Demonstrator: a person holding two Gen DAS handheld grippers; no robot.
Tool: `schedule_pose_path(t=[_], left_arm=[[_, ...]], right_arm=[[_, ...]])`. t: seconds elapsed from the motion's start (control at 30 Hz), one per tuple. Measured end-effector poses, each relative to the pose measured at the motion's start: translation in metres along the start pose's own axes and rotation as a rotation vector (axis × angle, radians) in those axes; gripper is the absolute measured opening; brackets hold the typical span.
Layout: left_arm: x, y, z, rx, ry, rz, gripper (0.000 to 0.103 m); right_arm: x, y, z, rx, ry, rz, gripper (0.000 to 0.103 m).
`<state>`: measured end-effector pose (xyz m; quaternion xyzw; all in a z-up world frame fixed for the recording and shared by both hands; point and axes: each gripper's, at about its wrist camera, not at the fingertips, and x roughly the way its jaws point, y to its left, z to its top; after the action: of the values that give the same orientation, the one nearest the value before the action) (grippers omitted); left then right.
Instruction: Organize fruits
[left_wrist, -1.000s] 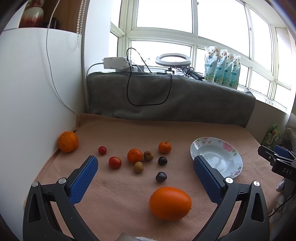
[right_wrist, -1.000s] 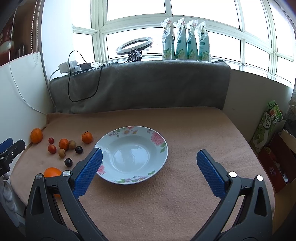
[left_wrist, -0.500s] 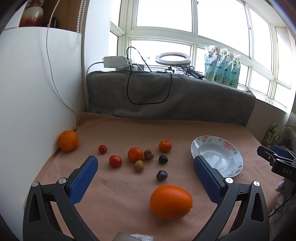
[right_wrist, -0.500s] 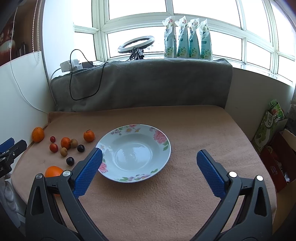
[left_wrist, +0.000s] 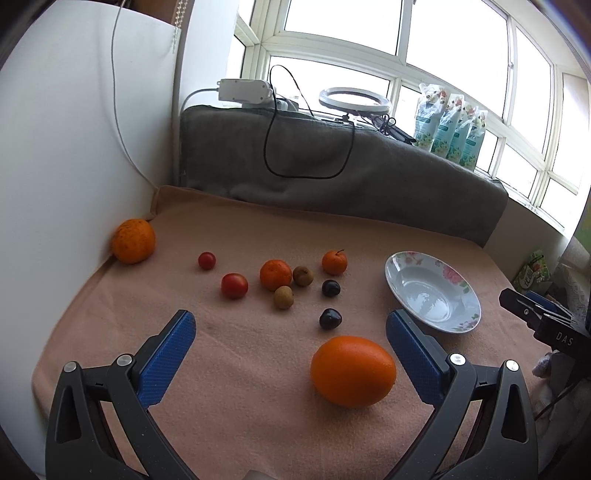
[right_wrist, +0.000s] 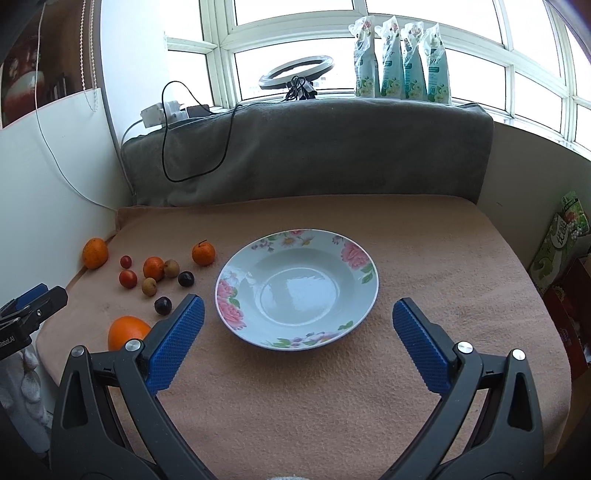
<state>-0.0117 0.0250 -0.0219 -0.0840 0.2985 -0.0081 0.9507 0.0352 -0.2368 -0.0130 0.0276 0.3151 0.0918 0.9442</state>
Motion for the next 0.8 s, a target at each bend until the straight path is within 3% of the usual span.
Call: schedule_pose_path(t=[0.1, 0.37, 0.53, 0.7, 0.8], left_arm=[[0.000, 0.005, -0.006, -0.028, 0.027, -0.046, 0.102], [0.012, 0.006, -0.024, -0.086, 0.121, -0.162, 0.086], [0.018, 0.001, -0.034, -0.100, 0.167, -0.222, 0.082], [0.026, -0.004, -0.040, -0.104, 0.201, -0.262, 0.079], [0.031, -0.005, -0.042, -0.112, 0.221, -0.282, 0.071]], right_arm=[[0.009, 0.001, -0.001, 0.016, 0.040, 0.063, 0.103], [0.025, 0.023, -0.001, -0.021, 0.119, 0.242, 0.103], [0.037, 0.040, 0.000, -0.044, 0.178, 0.350, 0.102], [0.052, 0.056, 0.000, -0.058, 0.255, 0.451, 0.091], [0.063, 0.067, -0.004, -0.069, 0.325, 0.515, 0.085]])
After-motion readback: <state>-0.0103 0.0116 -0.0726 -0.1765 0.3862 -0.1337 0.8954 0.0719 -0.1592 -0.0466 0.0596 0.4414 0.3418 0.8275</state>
